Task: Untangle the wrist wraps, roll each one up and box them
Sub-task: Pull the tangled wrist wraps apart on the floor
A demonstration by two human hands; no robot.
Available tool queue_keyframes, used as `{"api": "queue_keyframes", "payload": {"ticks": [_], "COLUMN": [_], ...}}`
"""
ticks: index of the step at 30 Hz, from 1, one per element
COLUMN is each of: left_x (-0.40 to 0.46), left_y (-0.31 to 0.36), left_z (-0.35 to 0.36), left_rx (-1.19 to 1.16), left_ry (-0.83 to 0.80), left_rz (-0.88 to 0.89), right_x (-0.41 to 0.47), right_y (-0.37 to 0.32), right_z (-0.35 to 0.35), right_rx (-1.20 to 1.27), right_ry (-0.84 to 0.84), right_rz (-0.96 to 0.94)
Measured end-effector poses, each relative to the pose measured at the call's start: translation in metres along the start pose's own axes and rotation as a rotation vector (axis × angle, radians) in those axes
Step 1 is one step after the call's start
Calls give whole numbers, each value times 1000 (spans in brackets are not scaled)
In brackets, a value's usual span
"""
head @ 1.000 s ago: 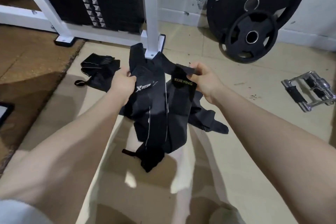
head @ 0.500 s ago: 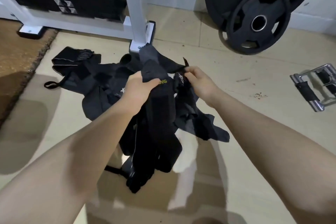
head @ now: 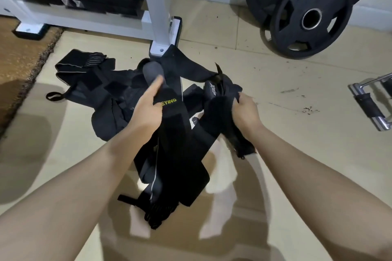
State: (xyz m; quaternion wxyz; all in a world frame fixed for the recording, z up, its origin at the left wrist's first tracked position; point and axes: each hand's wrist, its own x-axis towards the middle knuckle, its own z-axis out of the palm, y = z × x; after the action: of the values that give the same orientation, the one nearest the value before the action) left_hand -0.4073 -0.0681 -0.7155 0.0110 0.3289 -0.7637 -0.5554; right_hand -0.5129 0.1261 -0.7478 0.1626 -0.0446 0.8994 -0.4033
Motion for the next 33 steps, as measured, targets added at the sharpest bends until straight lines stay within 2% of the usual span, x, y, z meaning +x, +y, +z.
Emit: {"api": "queue_keyframes", "payload": {"ticks": [4, 8, 10, 11, 13, 15, 17, 19, 21, 24, 26, 27, 28, 29, 31, 32, 33], "left_x": [-30, -63, -72, -76, -79, -82, -82, -83, -86, -92, -94, -94, -93, -92, -89, -89, -89], "left_y": [27, 54, 59, 63, 62, 63, 67, 71, 73, 74, 75, 77, 79, 81, 84, 86, 89], "left_z": [6, 18, 18, 16, 6, -6, -16, -25, -29, -32, -34, -36, -37, -37, -35, -33, -30], "left_rx": [-99, -47, 0, -21, -119, -314, -469, -456, -407, -346, -286, -257, -217, -164, -102, -139, -239], "left_ry": [-165, -461, -467, -441, -490, -502, -424, -377, -408, -485, -525, -519, -495, -464, -393, -344, -298], "left_rz": [-86, -153, -142, -146, -78, -44, -74, -69, -58, -42, 23, 49, 66, 86, 126, 125, 94], "right_x": [-14, -44, -52, -55, -60, -64, -66, -70, -71, -65, -63, -65, -67, -71, -79, -85, -91], "right_y": [-44, -85, -98, -102, -106, -100, -89, -80, -75, -68, -61, -61, -63, -69, -89, -100, -110], "right_z": [-35, -53, -62, -67, -77, -85, -91, -93, -88, -84, -90, -96, -102, -108, -111, -109, -105], "right_rx": [17, 211, 288, 311, 319, 254, 169, 112, 27, -292, -635, -736, -742, -616, -124, 68, 193], "right_ry": [-46, -122, -99, -78, -48, -64, -87, -68, -6, 97, -90, -220, -282, -250, -34, -44, -170], "right_rz": [16, -69, -81, -84, -147, -236, -266, -245, -271, -284, -166, -99, -63, -43, -75, -58, -32]}}
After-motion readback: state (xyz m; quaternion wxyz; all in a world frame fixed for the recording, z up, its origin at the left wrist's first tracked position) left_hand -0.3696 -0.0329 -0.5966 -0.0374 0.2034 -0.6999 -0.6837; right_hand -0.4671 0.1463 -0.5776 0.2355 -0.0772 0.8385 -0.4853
